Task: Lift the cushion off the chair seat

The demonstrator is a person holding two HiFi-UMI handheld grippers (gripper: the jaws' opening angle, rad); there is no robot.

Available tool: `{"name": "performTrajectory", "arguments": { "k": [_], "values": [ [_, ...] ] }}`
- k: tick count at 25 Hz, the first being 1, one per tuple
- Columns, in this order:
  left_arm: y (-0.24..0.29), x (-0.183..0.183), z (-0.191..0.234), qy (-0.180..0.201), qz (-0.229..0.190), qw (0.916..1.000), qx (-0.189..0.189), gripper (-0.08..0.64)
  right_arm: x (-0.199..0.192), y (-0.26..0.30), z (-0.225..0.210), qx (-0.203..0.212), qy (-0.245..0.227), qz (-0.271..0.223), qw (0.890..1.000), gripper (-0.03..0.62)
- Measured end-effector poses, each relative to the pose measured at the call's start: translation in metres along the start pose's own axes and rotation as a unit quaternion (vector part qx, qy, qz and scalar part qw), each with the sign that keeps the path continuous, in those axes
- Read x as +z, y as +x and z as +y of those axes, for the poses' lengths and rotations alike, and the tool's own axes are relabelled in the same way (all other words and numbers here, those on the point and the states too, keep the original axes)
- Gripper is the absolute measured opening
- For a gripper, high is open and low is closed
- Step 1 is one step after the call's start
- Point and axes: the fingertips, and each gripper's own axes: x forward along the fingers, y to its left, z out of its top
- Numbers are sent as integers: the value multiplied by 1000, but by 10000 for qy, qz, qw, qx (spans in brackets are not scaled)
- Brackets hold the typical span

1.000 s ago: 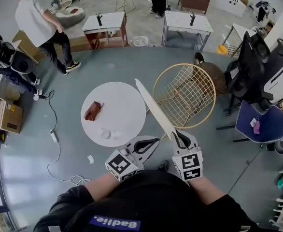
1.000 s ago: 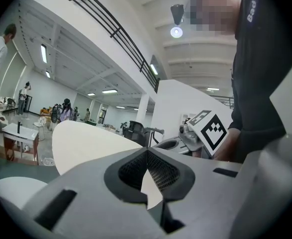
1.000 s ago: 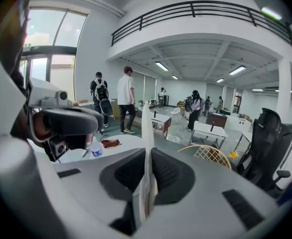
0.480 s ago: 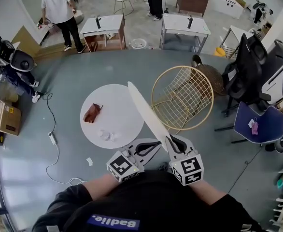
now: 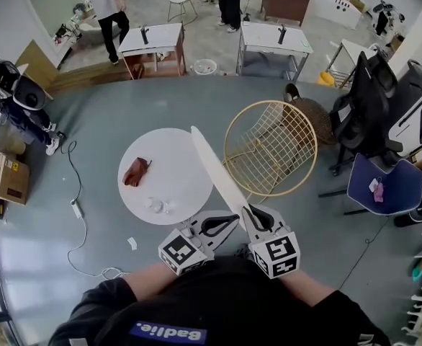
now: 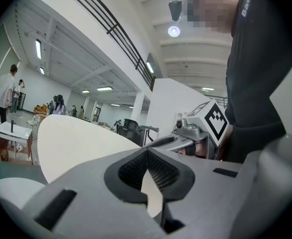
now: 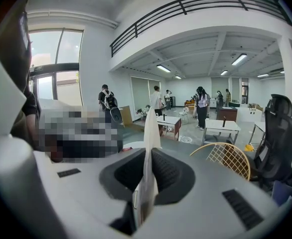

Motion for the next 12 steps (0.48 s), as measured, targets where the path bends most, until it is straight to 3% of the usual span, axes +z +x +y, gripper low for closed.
{"name": "performTrajectory", "arguments": {
  "k": [12],
  "values": [
    [-1, 1, -1, 16, -92, 9999, -97, 14, 2, 2, 4, 45, 24, 20, 10000, 44]
  ]
}}
